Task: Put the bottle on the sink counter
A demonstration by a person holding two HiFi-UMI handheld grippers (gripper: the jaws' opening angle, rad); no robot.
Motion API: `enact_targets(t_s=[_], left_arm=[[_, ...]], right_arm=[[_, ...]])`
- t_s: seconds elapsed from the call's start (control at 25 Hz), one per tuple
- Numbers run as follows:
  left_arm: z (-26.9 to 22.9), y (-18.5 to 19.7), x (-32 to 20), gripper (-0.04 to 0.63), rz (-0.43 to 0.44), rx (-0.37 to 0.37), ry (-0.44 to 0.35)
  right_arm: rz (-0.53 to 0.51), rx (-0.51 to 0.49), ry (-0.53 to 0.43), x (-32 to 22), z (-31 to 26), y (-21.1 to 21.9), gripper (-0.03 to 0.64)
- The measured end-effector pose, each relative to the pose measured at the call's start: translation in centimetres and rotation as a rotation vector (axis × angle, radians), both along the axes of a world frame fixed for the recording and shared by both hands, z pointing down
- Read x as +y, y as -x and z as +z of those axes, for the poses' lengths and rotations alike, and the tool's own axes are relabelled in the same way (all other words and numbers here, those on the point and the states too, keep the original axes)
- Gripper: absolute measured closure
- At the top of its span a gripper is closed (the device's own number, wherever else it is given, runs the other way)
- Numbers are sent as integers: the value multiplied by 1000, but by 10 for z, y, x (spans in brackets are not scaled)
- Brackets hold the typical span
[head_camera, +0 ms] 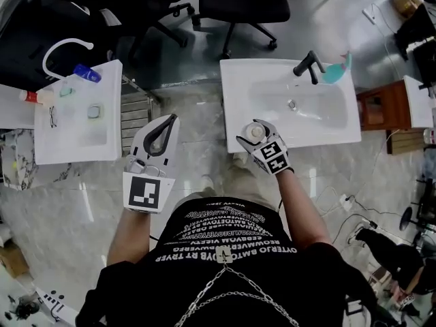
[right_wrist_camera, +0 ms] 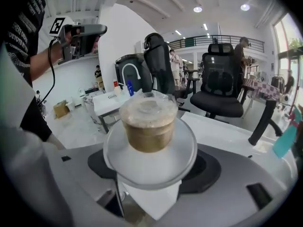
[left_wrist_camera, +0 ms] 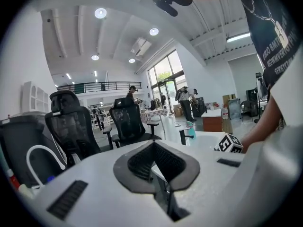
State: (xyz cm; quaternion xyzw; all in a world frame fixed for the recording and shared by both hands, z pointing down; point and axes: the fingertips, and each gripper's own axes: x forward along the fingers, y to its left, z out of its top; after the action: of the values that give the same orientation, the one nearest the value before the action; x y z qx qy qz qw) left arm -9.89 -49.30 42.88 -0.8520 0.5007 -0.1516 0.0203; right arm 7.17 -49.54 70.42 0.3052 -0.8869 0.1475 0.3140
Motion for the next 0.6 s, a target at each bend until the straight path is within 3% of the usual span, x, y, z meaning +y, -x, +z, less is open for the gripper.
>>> enact_targets(t_s=[0.36, 0.6], left_arm=[[30, -12, -27, 589, -43, -23, 72], [44, -13, -35, 590, -55, -41, 97]], right_arm=[[-80, 37, 94, -4, 79, 10, 281], [-87, 41, 116, -5, 102, 11, 281]])
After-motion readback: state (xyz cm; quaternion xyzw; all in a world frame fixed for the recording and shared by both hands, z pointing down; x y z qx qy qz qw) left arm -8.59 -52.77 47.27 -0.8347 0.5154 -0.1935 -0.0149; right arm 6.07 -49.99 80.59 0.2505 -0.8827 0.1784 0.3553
